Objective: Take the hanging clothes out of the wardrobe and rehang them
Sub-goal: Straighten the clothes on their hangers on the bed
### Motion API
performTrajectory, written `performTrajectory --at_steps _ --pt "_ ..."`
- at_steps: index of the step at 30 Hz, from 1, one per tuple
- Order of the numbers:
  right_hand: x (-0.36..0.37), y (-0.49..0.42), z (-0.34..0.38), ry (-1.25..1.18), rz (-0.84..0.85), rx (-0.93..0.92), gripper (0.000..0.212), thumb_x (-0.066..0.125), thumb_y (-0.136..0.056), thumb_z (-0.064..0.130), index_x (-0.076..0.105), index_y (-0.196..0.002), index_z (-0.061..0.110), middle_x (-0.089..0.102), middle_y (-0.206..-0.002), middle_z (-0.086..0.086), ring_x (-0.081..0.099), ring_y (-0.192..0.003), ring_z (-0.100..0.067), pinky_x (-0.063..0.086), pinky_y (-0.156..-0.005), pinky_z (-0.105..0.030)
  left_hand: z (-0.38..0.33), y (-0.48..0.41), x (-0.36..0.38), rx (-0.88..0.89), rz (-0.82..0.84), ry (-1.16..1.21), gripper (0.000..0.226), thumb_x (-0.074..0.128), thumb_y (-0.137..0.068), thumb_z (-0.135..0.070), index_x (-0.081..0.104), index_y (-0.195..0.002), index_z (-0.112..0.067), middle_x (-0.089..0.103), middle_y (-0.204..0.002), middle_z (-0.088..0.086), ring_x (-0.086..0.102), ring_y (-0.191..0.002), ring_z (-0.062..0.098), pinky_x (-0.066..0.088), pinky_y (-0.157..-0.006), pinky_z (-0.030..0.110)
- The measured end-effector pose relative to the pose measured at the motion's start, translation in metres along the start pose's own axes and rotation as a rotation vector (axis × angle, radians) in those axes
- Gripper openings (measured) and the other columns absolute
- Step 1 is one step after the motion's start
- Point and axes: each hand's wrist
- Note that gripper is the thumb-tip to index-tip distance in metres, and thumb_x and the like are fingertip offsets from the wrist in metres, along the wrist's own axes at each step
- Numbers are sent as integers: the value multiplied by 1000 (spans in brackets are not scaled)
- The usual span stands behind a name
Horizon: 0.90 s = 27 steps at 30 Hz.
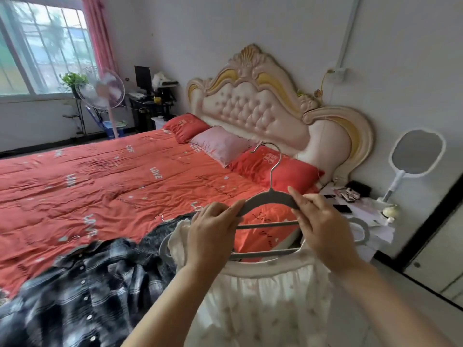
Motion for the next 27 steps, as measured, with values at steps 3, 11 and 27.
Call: performTrajectory --at_steps 3,11,27 --pt "15 -18 -52 44 13 -16 42 47 -87 25 58 -126 12 61 -87 -5 60 -65 -20 50 -58 -28 -4 -27 52 4 4 17 31 56 -77 -35 73 -100 -25 61 -69 -7 60 -60 16 37 -55 22" --pt "84 -91 -186 116 43 5 42 46 -89 26 58 -126 12 60 -90 -6 60 -68 -22 49 -60 -30 23 -122 206 -24 32 230 33 53 -80 -32 71 -107 -23 61 -72 -3 59 -62 20 45 -51 31" --pt "330 -236 -330 -159 144 -78 42 42 -92 29 54 -128 11 60 -88 -7 60 -68 -24 53 -61 -34 177 -256 392 -162 -1 63 31 65 -76 -21 71 -106 -18 61 -70 0 59 -60 22 50 -50 31"
Point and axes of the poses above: each hand's wrist, its own y-axis away from the middle knuckle, its own x-axis out of the palm, z = x × y
